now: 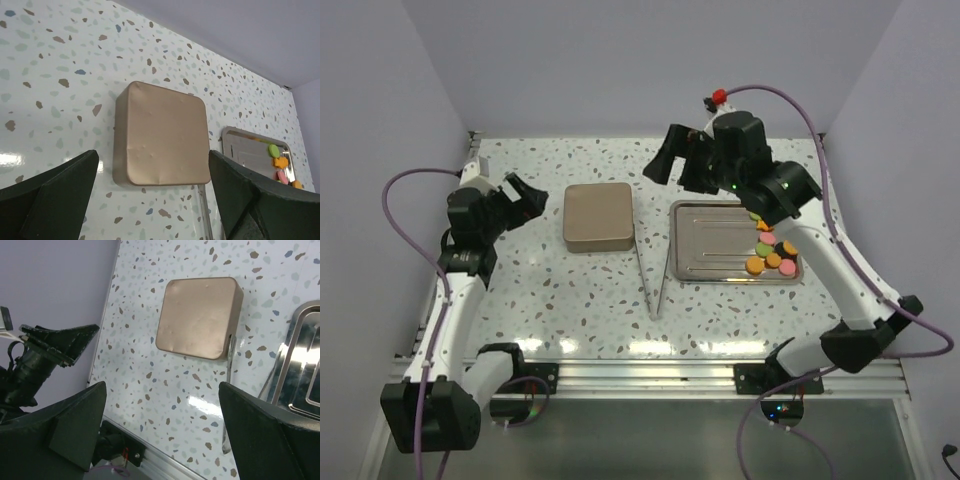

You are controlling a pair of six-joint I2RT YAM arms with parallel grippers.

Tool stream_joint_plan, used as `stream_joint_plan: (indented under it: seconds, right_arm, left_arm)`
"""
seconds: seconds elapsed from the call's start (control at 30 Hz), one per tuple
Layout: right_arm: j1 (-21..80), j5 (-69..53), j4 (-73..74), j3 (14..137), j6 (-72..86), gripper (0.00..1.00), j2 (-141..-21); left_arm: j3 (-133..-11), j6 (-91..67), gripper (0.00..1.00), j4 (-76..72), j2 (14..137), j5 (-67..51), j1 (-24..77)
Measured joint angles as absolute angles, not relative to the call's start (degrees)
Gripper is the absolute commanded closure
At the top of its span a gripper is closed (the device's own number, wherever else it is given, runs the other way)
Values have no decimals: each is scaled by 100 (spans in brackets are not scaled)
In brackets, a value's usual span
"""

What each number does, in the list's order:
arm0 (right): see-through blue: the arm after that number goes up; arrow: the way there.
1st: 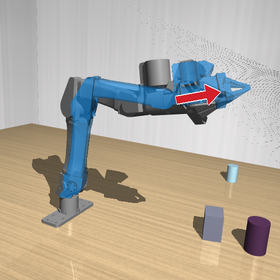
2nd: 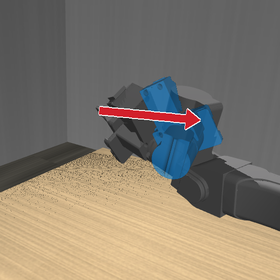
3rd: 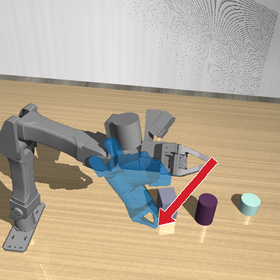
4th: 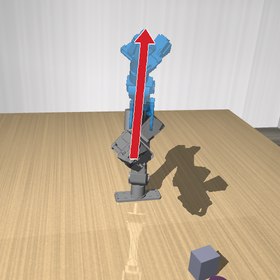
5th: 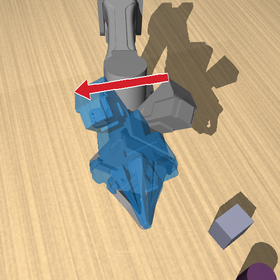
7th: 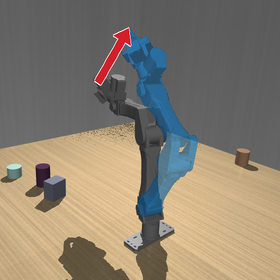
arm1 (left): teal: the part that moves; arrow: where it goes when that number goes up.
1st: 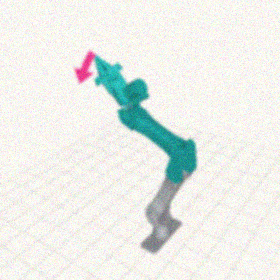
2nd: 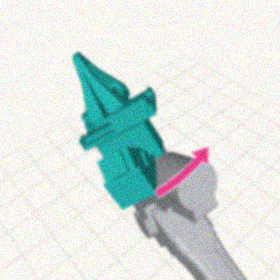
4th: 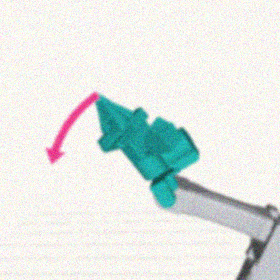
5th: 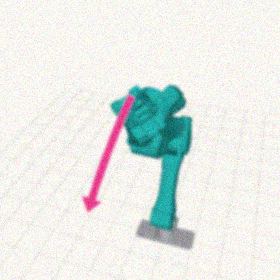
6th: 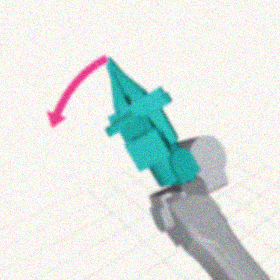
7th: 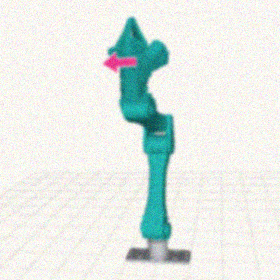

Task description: Pack the cookies

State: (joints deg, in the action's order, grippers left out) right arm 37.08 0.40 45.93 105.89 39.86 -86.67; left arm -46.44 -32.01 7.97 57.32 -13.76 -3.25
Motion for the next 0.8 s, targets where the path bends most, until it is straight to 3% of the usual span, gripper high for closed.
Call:
stream_joint_plan:
  seconds: [0.3,0.47,0.63,0.8]
  right_arm:
    - [3715,318,4071,8169,3190,1,-6156]
    - [3715,838,3723,6702,2893,1,-4731]
    - [3712,1260,2858,5011,2449,1,-3277]
    - [3712,1599,2762,4674,2152,1,-3100]
  left_arm:
    - [-3406,-3428,0,694,4132,-355,-80]
    - [-2845,-2733,0,395,2908,878,755]
    - [-2477,-2040,0,60,2285,1925,926]
    - [-2073,-1372,0,-443,2185,2300,943]
